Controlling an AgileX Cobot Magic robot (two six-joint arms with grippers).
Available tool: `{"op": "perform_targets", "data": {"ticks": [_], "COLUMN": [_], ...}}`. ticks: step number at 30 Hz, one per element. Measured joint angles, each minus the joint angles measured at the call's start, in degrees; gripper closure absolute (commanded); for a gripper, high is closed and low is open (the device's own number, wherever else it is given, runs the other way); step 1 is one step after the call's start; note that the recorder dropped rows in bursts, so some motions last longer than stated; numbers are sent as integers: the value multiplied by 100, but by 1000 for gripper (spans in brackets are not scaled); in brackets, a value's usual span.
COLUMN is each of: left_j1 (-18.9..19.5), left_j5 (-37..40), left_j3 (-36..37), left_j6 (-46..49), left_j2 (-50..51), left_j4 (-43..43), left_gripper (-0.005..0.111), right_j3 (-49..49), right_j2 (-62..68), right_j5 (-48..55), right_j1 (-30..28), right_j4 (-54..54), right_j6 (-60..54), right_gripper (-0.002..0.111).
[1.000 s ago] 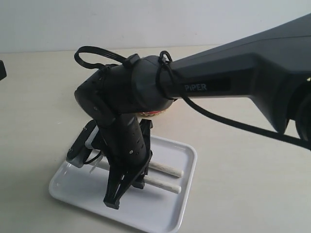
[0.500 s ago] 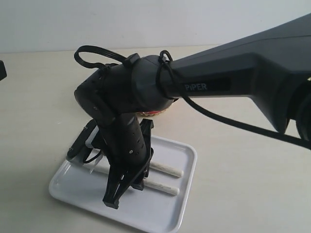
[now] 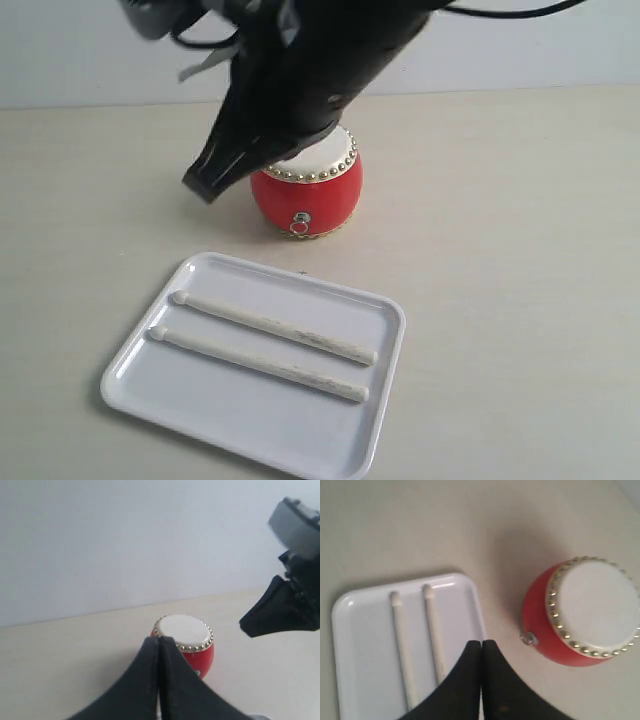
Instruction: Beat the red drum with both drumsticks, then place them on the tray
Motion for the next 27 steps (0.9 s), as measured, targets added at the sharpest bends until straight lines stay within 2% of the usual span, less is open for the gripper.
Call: {"op": "perform_targets", "data": {"ticks": [3, 7, 12, 15, 18, 27], "left_j1": [0, 0, 0, 0, 0, 0], "left_j5": [-397, -707, -752, -480, -305, -303], "left_j3": [60, 84, 84, 145, 291, 327], "left_j6": [-417, -501, -522, -522, -522, -534], "left_j2": [-313, -329, -520, -528, -528, -528], "left_j4": [0, 0, -11, -11, -11, -11], "left_gripper": [107, 107, 107, 107, 107, 107], "right_j3": [1080, 2454, 3657, 4205, 4485, 4507], "right_j2": [-1137, -2411, -4005, -4635, -4885, -4974], "right_j5": [-890, -1618, -2094, -2165, -2175, -2293], "right_j1": [-265, -469, -472, -472, -472, -472], "right_j4": [-198, -294, -524, -667, -729, -729], "right_j6": [118, 362, 757, 786, 794, 794], "right_gripper": [108, 108, 108, 108, 108, 108]}}
